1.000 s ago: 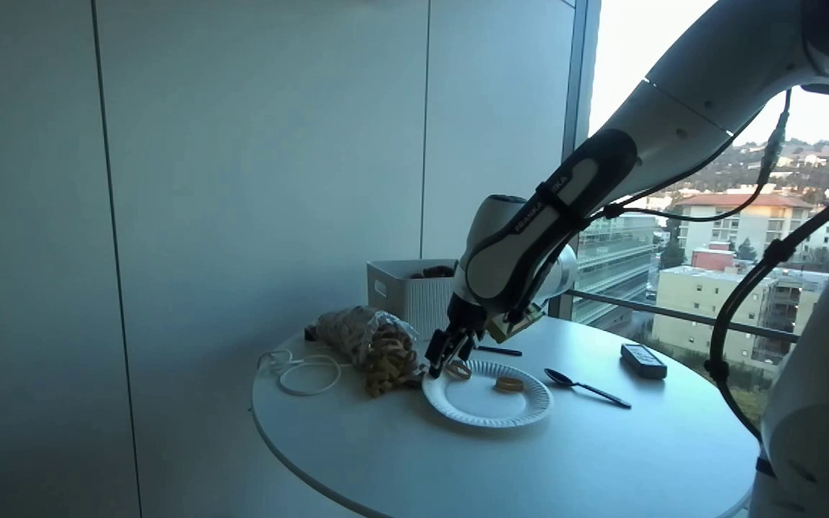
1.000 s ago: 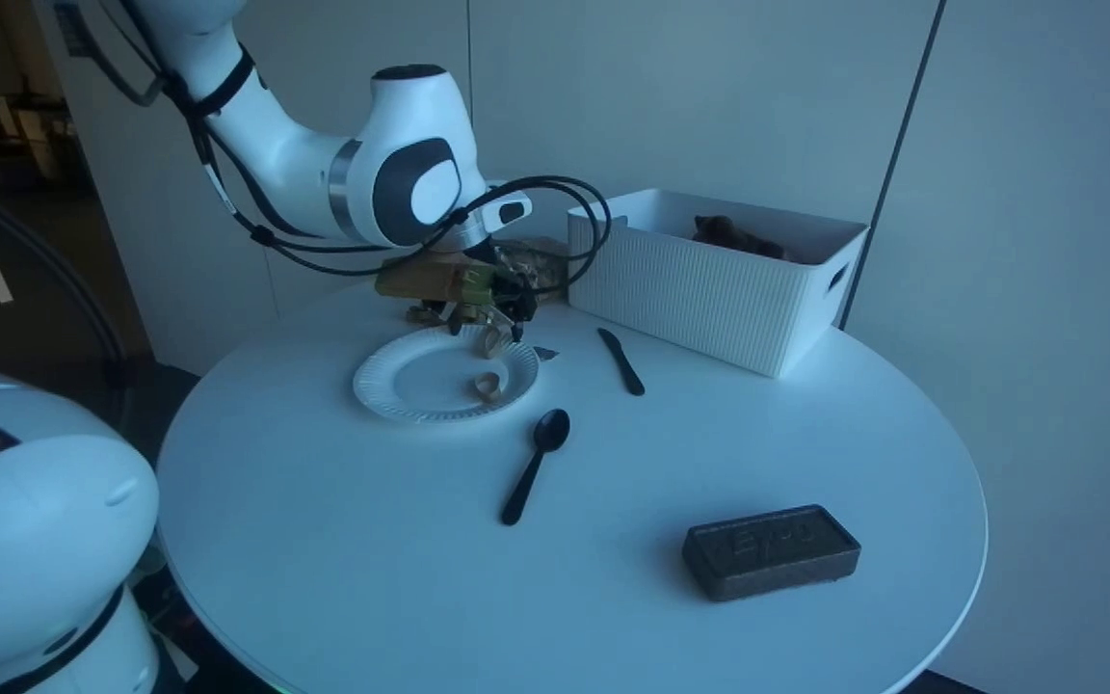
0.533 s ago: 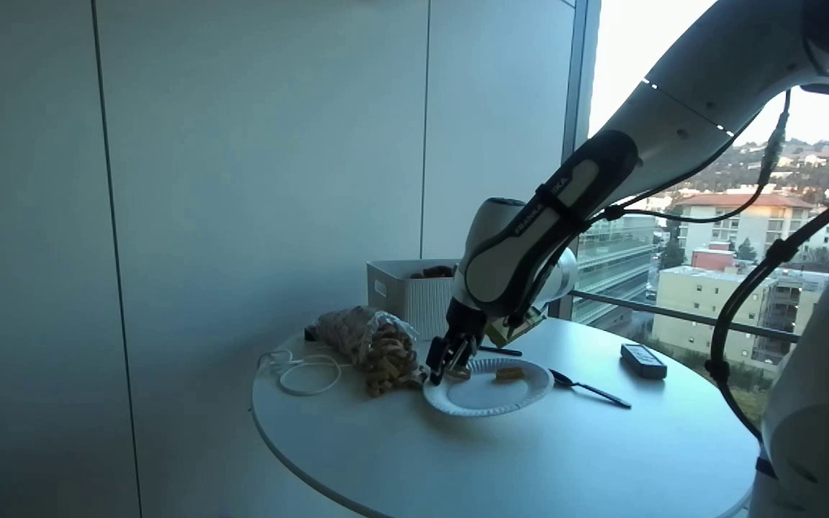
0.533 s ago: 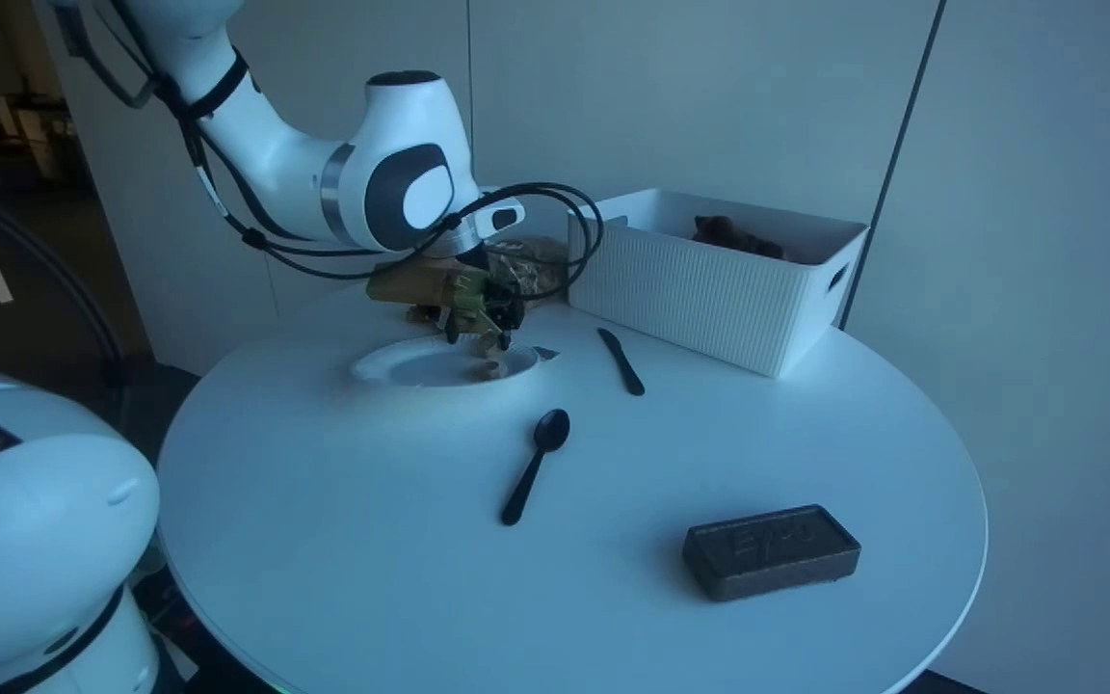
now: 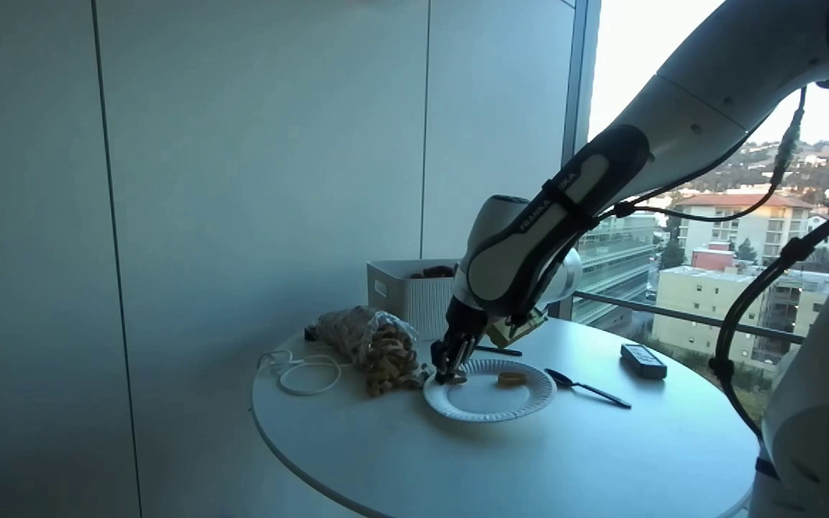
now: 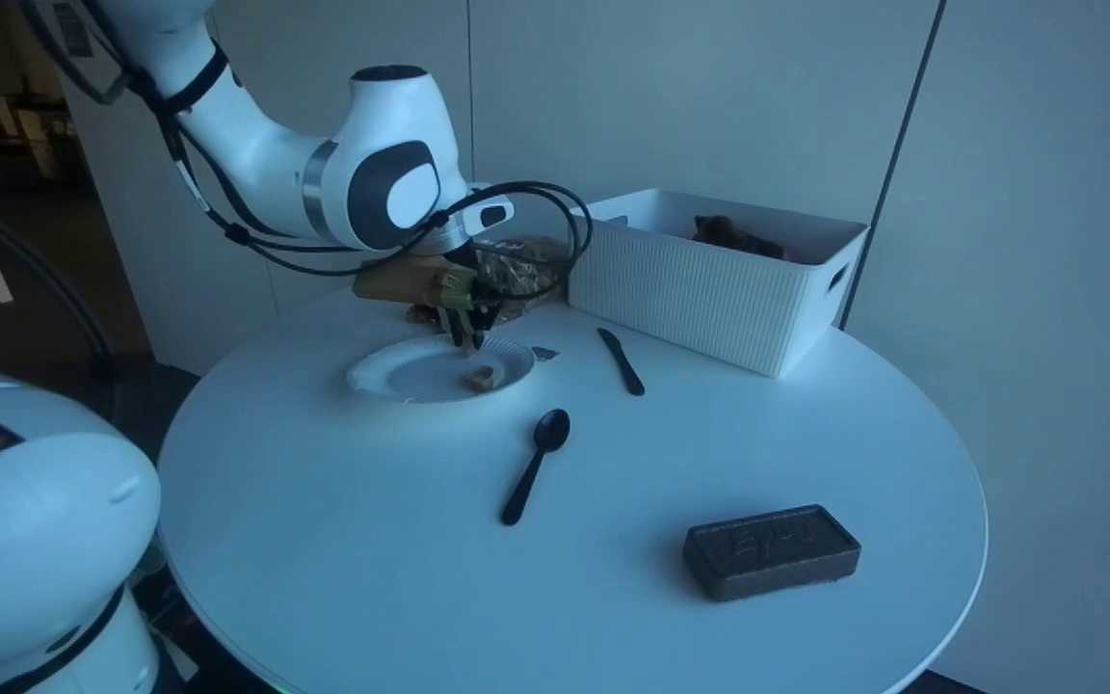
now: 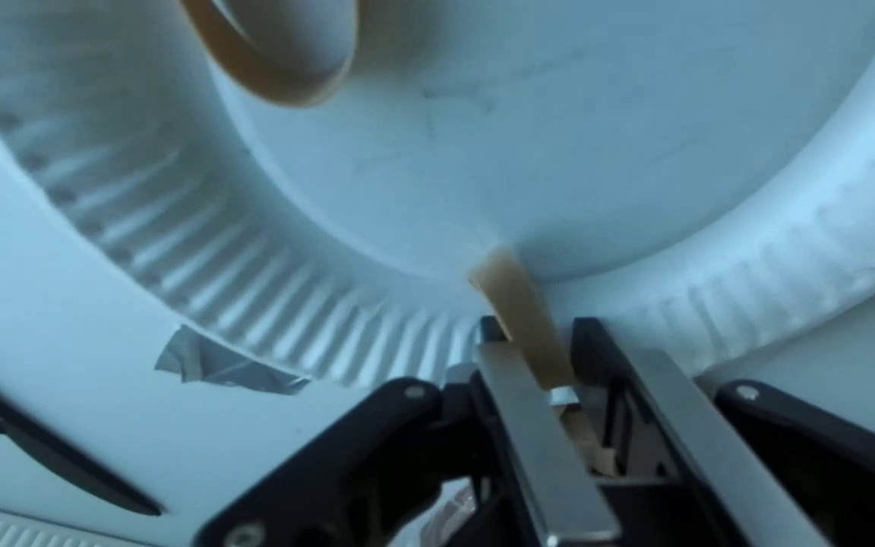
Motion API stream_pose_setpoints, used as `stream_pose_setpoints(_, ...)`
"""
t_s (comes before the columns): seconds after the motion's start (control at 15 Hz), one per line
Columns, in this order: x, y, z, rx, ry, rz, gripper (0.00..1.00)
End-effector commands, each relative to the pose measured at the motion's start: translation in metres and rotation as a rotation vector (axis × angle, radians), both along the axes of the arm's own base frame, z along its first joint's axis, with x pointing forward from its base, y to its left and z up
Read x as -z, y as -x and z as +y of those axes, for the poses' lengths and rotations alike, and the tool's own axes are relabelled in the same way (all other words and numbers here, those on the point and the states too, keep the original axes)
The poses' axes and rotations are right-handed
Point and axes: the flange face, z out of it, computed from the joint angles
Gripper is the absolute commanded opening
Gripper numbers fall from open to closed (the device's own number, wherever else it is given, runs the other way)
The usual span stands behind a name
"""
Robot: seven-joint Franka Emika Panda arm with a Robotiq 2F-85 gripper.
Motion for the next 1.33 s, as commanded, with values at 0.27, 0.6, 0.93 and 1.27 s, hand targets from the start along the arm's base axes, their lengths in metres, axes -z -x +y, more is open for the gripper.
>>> stream_pose_setpoints(0.27, -0.017, 0.018, 0.001, -0.002, 0.038, -0.098, 0.07)
stream_pose_setpoints(0.6, -0.046, 0.022, -0.019, 0.005, 0.056, -0.117, 0.07)
stream_pose_setpoints(0.93, -0.048, 0.037, -0.052, 0.078, 0.065, -0.019, 0.07)
stream_pose_setpoints(1.27, -0.033, 0.056, -0.082, 0.099, 0.092, 0.142, 0.08)
